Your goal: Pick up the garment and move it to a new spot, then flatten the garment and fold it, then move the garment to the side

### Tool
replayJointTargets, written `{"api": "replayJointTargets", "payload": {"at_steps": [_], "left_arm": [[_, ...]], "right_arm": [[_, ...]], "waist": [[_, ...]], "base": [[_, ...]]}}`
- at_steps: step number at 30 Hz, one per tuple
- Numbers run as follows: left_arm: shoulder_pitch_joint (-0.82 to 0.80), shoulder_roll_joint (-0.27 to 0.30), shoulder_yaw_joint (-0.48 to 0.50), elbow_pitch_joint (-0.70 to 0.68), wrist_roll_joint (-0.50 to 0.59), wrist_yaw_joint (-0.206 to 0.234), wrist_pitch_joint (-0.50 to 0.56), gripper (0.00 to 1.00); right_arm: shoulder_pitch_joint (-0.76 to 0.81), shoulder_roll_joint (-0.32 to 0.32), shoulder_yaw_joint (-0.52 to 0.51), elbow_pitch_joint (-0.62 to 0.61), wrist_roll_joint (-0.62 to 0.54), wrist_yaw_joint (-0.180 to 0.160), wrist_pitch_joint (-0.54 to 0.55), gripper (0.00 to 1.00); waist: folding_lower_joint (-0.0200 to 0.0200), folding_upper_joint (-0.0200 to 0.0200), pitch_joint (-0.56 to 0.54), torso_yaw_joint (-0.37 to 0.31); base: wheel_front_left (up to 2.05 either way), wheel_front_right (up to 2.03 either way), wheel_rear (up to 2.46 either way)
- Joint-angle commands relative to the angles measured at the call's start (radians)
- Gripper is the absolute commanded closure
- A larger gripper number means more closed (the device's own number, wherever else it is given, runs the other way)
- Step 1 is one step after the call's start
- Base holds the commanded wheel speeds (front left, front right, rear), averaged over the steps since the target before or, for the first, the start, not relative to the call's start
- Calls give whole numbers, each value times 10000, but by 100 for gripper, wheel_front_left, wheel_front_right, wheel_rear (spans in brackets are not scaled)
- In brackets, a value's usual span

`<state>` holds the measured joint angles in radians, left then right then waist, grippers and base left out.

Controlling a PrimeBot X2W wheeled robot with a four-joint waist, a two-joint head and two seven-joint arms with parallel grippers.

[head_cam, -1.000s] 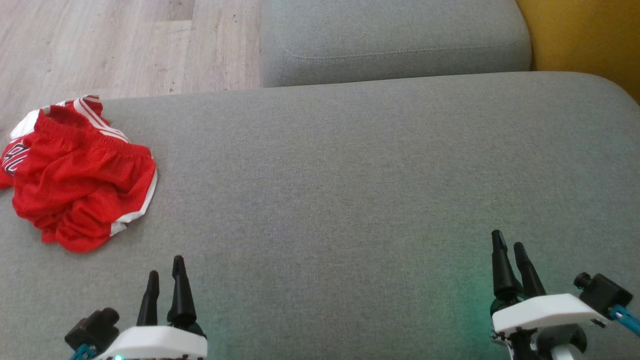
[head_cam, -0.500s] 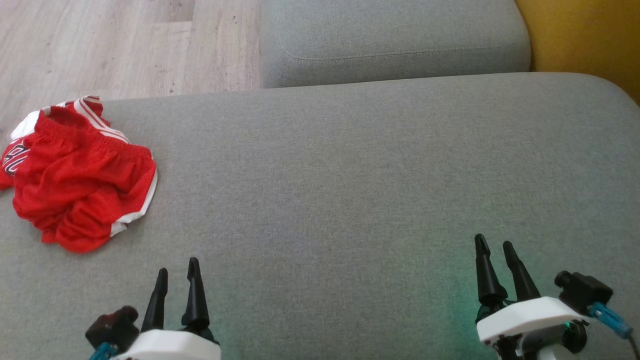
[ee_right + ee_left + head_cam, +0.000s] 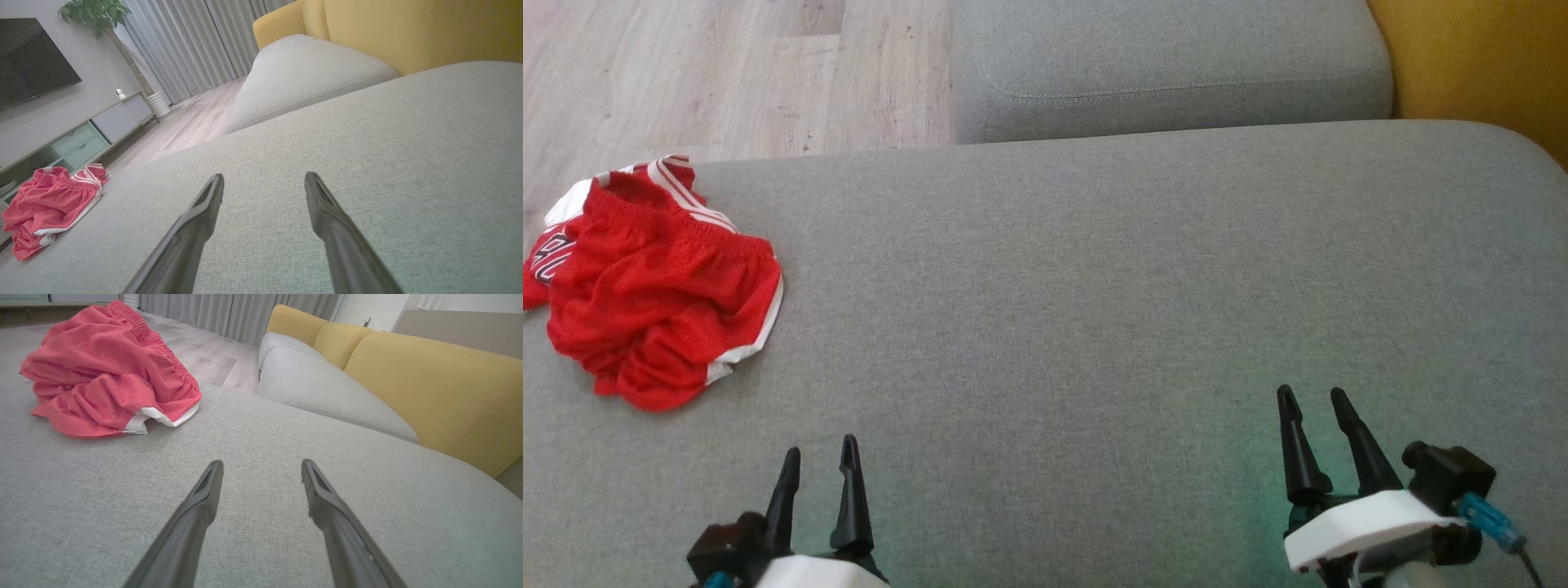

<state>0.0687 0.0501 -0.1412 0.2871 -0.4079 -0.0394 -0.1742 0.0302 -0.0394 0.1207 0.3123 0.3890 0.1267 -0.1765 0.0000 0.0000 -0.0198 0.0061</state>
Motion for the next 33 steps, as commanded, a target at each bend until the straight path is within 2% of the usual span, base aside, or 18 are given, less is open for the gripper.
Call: {"api": "replayJointTargets", "payload": {"at_steps": [1, 24, 33], "left_arm": [[-240, 94, 136, -237, 367, 64, -212, 0], [-182, 86, 12, 461, 2106, 444, -841, 0], [-200, 121, 17, 551, 1973, 507, -777, 0]], "right_arm": [[-433, -88, 273, -326, -398, 34, -194, 0], [-426, -108, 774, 12, -2878, 40, -843, 0], [-496, -108, 797, 197, -2854, 40, -853, 0]], "waist": [[0, 0, -6, -5], [0, 0, -53, 9], [0, 0, -40, 6]], "base": [[0, 0, 0], [0, 0, 0], [0, 0, 0]]}}
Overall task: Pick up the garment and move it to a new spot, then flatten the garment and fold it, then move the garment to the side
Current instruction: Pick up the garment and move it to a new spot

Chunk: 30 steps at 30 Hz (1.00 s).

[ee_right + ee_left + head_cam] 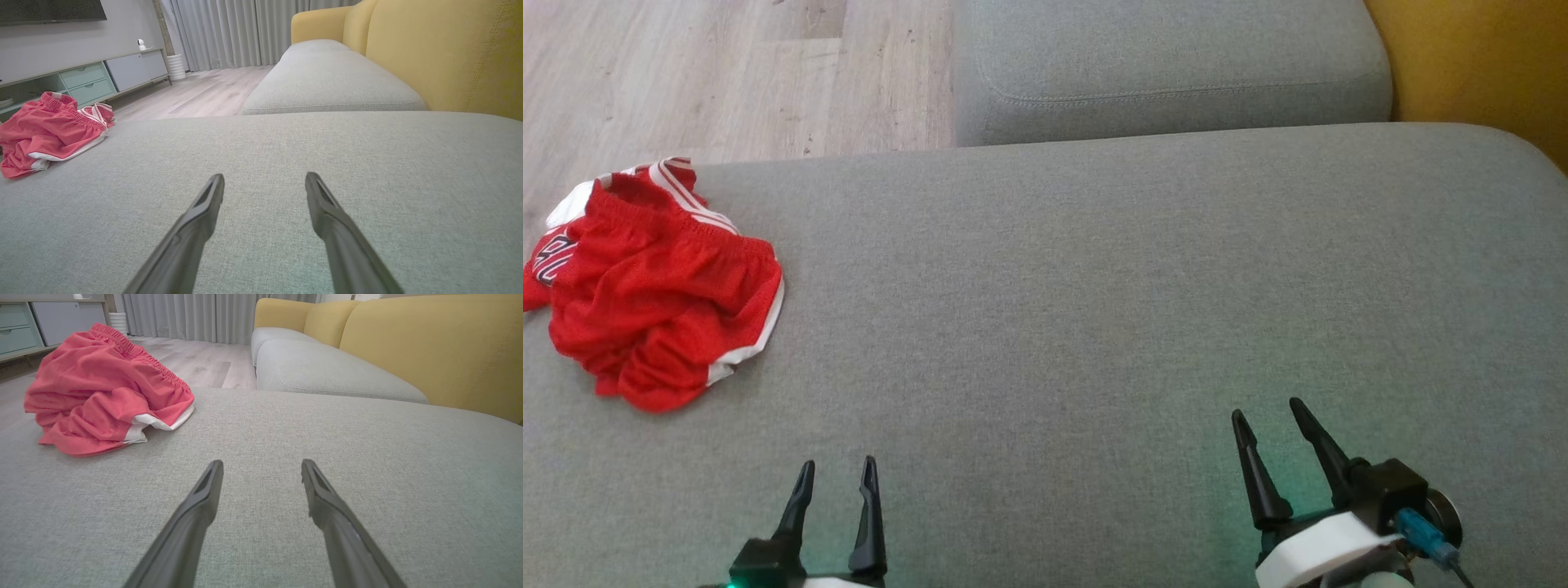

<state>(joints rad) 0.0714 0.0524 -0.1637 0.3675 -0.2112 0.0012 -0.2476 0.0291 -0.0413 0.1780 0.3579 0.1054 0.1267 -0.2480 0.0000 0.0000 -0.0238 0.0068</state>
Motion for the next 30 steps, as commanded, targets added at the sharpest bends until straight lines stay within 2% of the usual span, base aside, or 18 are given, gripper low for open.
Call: {"api": "replayJointTargets", "payload": {"at_steps": [1, 20, 26, 29, 30], "left_arm": [[-229, 106, 232, -246, -1, 103, -41, 0], [-198, 185, 29, -270, -104, 203, 61, 0], [-271, 246, -36, -293, -79, 245, 41, 0], [-270, 299, -53, -375, -48, 296, 33, 0], [-269, 350, -42, -405, -52, 314, 30, 0]], "right_arm": [[-489, -89, 222, -245, -16, 40, -137, 0], [-455, -89, 127, -168, -27, 40, -138, 0], [-328, -89, -10, -315, -76, 40, -138, 0], [-241, -89, -51, -410, -68, 40, -138, 0], [-184, -89, -34, -451, -50, 40, -138, 0]], "waist": [[0, 0, -2, -1], [0, 0, -34, 178], [0, 0, -12, 1029], [0, 0, -11, 1672], [0, 0, -15, 2087]], "base": [[0, 0, 0], [0, 0, 0], [0, 0, 0], [0, 0, 0], [0, 0, 0]]}}
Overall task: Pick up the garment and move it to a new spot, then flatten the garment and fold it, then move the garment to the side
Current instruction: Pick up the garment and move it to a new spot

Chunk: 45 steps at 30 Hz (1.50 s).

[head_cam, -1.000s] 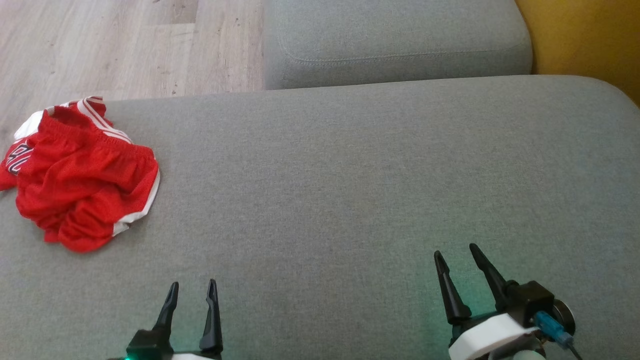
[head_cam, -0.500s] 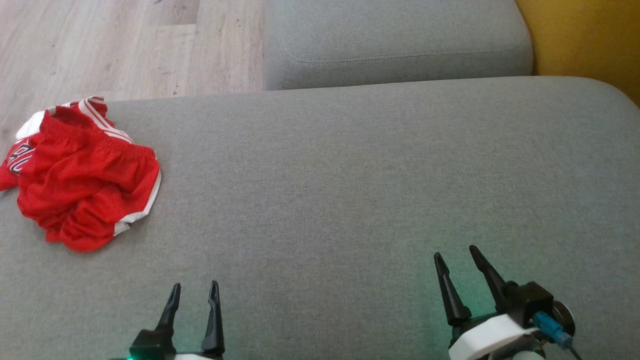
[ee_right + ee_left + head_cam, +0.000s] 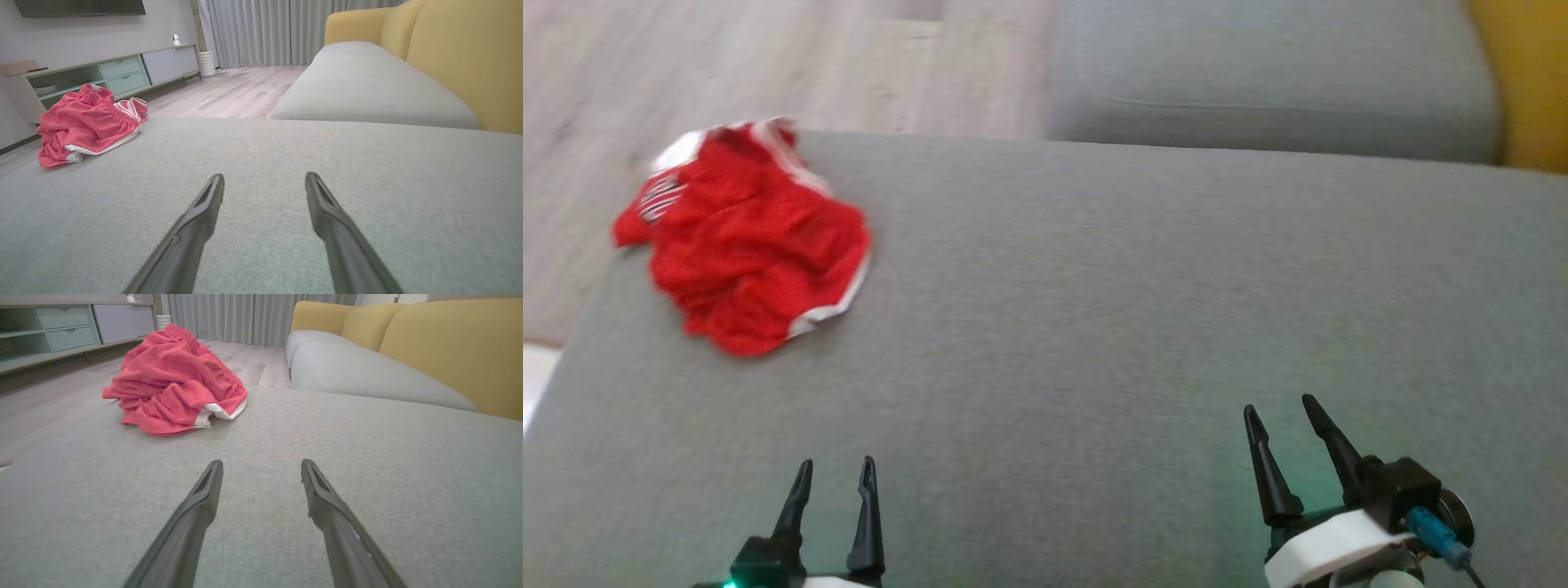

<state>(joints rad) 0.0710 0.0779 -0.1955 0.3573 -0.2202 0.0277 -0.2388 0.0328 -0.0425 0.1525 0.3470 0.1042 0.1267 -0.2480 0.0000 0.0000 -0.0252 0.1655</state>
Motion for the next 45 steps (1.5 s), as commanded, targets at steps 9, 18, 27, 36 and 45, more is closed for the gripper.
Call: {"api": "replayJointTargets", "payload": {"at_steps": [9, 18, 27, 36, 45], "left_arm": [[-136, 224, 225, -598, 32, 164, 57, 0], [2, 314, 235, -801, -63, 267, 101, 0], [-418, 280, 666, -1640, -345, 651, -32, 0], [-3128, 2121, 1440, -4107, -292, 145, 1554, 0], [-7749, 3836, 2169, -2085, -1051, -744, 3639, 0]], "right_arm": [[-103, -77, 322, -420, 8, 40, -138, 0], [-163, -77, 453, -454, -28, 40, -138, 0], [-335, -77, 328, -737, -290, 40, -138, 0], [-584, -77, 81, -1173, -841, 40, -131, 0], [-1437, -77, -11, -2349, -1315, 40, 95, 0]], "waist": [[0, 0, -1, 2114], [0, 0, 109, 2624], [0, 0, 565, 2358], [0, 0, 1483, 1820], [0, 0, 3181, 539]], "base": [[0, 0, 0], [0, 0, 0], [0, 0, 0], [0, 0, 0], [0, 0, 0]]}}
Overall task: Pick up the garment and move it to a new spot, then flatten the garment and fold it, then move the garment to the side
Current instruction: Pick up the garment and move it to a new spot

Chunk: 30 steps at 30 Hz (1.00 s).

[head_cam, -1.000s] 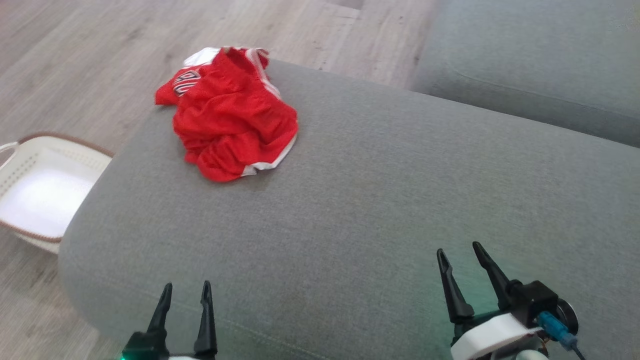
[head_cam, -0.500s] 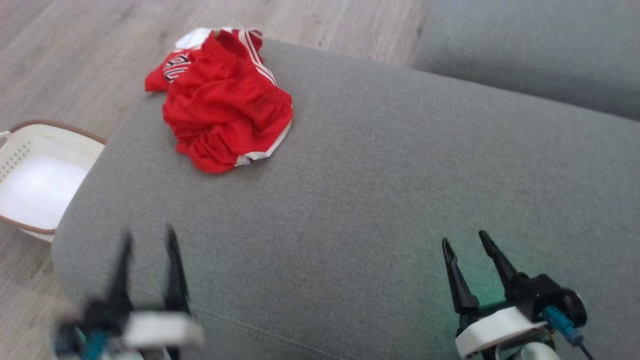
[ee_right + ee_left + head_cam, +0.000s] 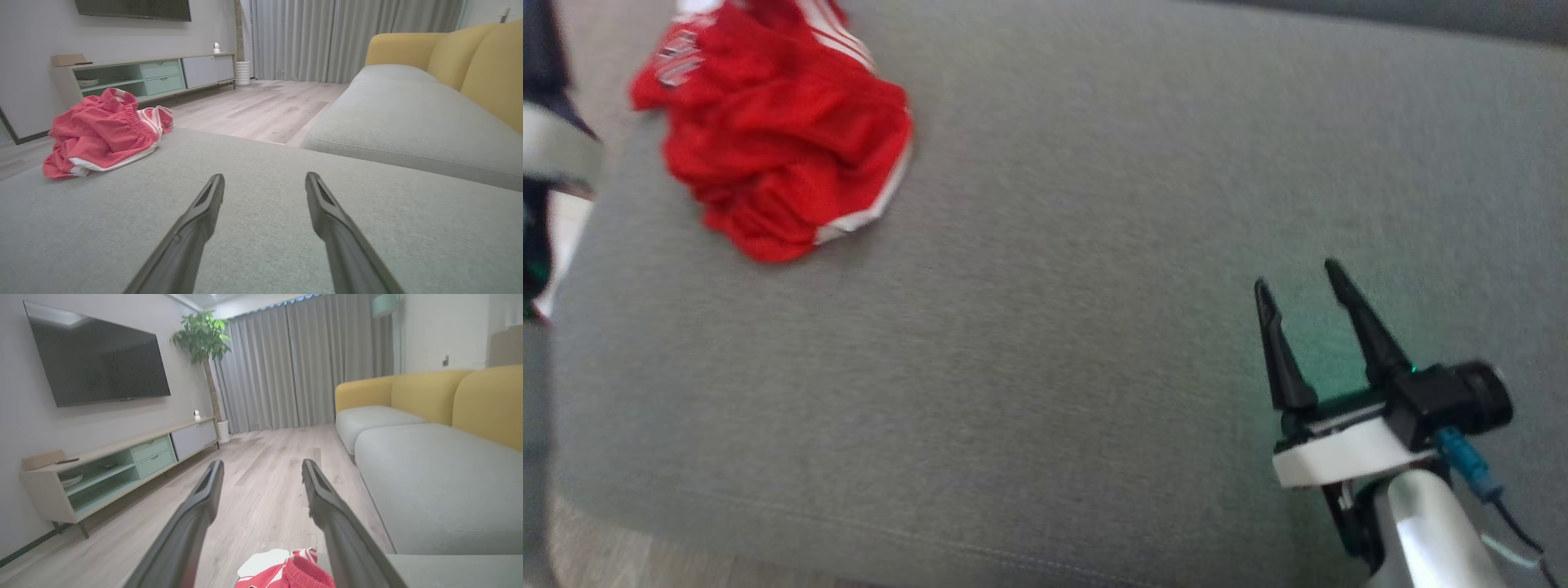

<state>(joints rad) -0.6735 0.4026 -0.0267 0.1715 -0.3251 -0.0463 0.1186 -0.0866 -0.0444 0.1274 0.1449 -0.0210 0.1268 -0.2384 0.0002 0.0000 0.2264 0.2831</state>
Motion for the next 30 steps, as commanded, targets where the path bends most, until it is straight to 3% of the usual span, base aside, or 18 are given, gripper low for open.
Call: {"api": "replayJointTargets", "payload": {"at_steps": [1, 12, 24, 26, 27, 30], "left_arm": [[-684, 758, 524, 171, -36, -43, 272, 0], [-2809, 1682, 806, 3524, -375, -7, 1818, 0], [-3221, 1542, 469, 5362, -405, 338, 2991, 0], [-3267, 1488, 425, 5479, -417, 370, 3033, 40], [-3282, 1454, 419, 5528, -442, 371, 3008, 53], [-3320, 1457, 416, 5641, -475, 346, 2809, 74]], "right_arm": [[-334, -58, 239, -502, -123, 39, 44, 0], [-877, -58, 103, -2273, -633, 39, 586, 0], [-854, -58, -41, -2283, -572, 39, 564, 0], [-872, -58, -12, -2233, -556, 39, 543, 0], [-876, -58, -11, -2204, -556, 39, 532, 0], [-876, -58, 11, -2087, -568, 39, 506, 0]], "waist": [[-2, 0, 871, -804], [-2, 0, 2894, -2268], [-2, 0, 3486, -2329], [-2, 0, 3465, -2285], [-2, 0, 3437, -2257], [-2, 0, 3308, -2195]], "base": [[0, 0, 0], [0, 0, 0], [0, 0, 0], [0, 0, 0], [0, 0, 0], [0, 0, 0]]}}
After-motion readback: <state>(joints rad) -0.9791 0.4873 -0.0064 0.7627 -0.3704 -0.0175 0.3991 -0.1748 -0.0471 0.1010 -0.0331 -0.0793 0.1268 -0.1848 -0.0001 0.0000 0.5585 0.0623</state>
